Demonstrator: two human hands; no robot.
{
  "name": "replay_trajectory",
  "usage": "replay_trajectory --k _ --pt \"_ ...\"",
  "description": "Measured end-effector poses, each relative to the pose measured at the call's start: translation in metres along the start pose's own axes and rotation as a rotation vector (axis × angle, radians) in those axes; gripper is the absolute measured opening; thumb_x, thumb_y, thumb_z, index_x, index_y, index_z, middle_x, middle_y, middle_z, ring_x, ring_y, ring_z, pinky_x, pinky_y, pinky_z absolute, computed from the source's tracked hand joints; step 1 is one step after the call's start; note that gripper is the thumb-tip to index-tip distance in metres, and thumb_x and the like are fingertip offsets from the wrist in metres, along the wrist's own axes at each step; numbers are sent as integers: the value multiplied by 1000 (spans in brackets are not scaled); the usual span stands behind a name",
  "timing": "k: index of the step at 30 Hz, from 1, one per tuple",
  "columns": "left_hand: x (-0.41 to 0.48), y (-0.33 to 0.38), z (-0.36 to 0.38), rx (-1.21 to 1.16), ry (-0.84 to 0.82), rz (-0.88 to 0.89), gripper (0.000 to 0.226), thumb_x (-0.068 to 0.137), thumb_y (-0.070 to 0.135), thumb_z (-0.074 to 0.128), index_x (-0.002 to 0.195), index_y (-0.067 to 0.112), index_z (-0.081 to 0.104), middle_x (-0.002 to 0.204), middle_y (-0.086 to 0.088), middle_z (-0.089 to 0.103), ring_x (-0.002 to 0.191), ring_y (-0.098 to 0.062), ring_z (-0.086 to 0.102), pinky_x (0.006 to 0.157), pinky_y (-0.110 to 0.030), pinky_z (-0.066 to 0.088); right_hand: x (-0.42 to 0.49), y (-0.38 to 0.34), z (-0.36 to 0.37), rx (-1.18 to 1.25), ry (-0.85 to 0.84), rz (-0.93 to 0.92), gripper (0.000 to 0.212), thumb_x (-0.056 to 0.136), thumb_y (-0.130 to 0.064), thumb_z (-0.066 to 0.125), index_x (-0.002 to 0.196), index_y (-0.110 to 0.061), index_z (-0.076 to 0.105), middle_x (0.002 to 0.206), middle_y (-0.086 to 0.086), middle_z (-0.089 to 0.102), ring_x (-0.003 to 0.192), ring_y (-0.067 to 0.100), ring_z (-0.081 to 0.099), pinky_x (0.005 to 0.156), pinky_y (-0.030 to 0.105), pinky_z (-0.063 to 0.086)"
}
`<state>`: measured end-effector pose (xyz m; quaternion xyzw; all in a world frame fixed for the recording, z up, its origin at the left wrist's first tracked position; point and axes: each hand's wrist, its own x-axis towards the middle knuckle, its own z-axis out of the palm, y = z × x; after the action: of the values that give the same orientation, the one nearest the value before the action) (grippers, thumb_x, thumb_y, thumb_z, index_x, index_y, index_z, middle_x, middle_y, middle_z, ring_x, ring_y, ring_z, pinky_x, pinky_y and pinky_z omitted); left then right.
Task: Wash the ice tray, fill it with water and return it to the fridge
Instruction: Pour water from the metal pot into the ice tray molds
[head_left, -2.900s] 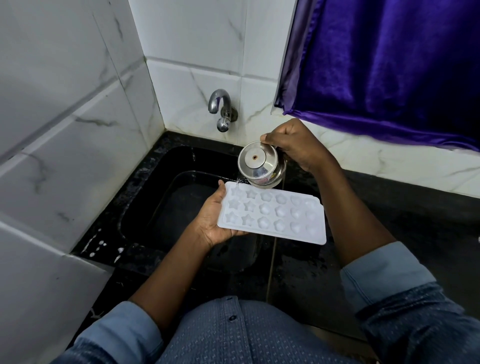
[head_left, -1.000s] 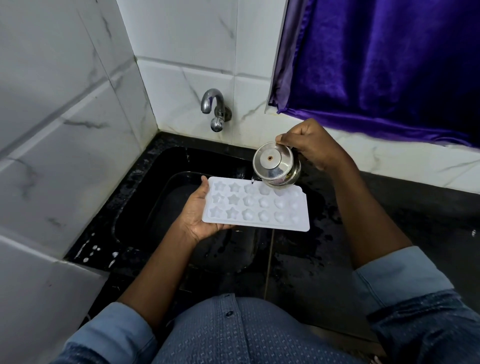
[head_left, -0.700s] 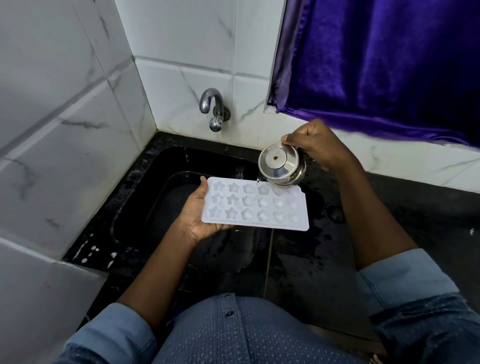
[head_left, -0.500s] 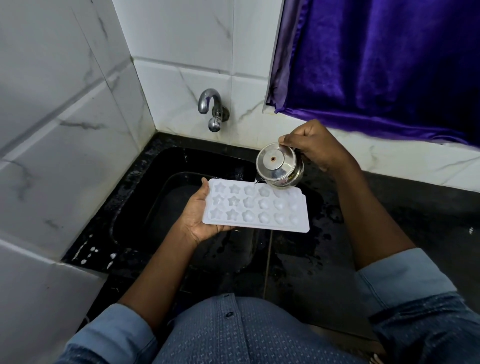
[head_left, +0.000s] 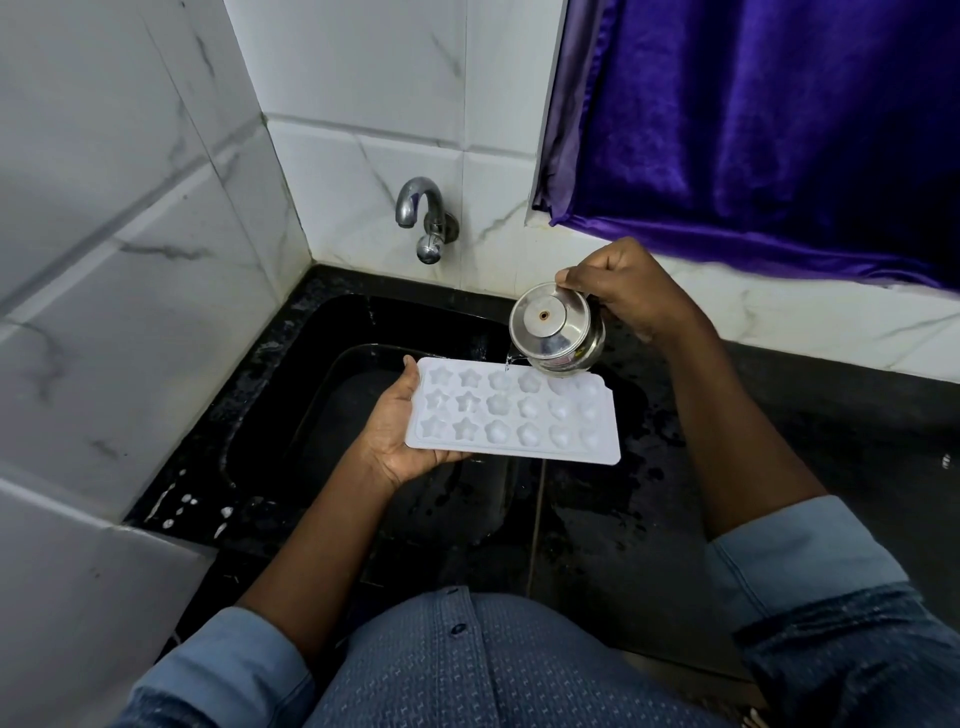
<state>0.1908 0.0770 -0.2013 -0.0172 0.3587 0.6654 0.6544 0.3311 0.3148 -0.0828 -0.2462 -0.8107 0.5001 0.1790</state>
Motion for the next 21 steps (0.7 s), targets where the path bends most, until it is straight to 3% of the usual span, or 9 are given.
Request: replay_trajectory --k 3,7,10,13,17,21 --pt "1 1 -1 7 8 3 84 99 77 35 142 9 61 139 -24 66 116 -45 71 87 -64 61 0 2 -1 3 -1 -1 41 94 -20 74 53 -18 71 56 6 49 57 19 40 61 31 34" --pt "1 2 1 1 2 -1 84 99 76 35 140 9 62 139 -24 67 116 -45 71 88 -65 60 -2 3 -3 4 11 8 38 94 -21 75 62 -1 69 61 10 49 59 21 39 61 32 34" --pt "0 2 1 2 -2 6 82 99 75 35 136 8 64 135 -25 68 112 -44 73 84 -64 62 -4 2 -4 -1 20 23 43 95 -19 74 53 -15 68 54 4 46 53 13 39 56 28 34" --pt "0 3 0 4 0 6 83 99 76 35 138 8 63 137 -24 67 115 -45 72 87 -65 60 -6 3 -5 -9 22 34 45 95 -20 74 50 -18 67 53 1 45 52 13 38 56 28 33" --pt "0 4 0 10 2 3 83 99 76 35 138 8 63 138 -24 67 116 -45 71 86 -64 61 -9 5 -10 12 23 34 46 93 -25 75 68 12 61 65 13 43 63 25 35 60 34 32" --pt "0 5 -1 6 9 13 82 100 76 35 136 8 64 137 -24 67 113 -44 73 78 -61 63 -13 5 -15 1 30 21 49 95 -22 74 73 19 57 65 12 43 55 20 35 53 26 32"
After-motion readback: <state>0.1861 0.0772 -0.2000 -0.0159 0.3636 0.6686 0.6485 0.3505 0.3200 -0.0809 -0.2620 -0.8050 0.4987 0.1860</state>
